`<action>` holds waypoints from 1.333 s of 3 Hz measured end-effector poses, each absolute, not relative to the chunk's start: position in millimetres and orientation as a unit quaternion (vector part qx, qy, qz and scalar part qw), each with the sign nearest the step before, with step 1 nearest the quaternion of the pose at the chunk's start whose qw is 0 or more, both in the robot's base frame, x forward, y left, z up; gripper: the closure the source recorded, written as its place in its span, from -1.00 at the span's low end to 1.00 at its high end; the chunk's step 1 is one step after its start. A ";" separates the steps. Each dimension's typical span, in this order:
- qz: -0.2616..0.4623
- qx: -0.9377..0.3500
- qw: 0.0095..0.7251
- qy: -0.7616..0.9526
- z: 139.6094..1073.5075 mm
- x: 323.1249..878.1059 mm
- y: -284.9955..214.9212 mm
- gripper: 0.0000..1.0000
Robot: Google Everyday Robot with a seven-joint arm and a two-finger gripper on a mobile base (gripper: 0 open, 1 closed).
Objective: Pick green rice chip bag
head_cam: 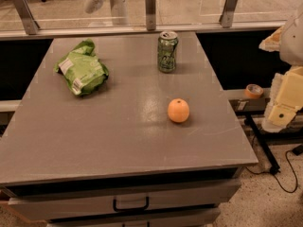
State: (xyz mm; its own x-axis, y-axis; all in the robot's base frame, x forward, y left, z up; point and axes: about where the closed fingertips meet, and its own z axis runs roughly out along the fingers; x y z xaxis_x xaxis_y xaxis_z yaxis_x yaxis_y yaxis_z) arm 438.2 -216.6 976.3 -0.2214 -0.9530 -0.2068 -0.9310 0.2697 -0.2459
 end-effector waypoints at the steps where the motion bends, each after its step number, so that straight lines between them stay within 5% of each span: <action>1: -0.035 -0.603 0.159 0.781 976.3 438.2 -216.6 -1.00; 4: 0.100 -0.590 0.270 0.754 933.6 456.6 -51.0 -1.00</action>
Offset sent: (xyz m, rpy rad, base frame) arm 0.0168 0.0864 -0.0178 0.2547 0.0052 0.0491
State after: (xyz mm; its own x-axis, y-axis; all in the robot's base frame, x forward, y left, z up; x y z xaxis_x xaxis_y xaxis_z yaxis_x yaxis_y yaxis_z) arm 456.6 -51.0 933.6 -0.1580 -0.8363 -0.5250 -0.9438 0.2842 -0.1686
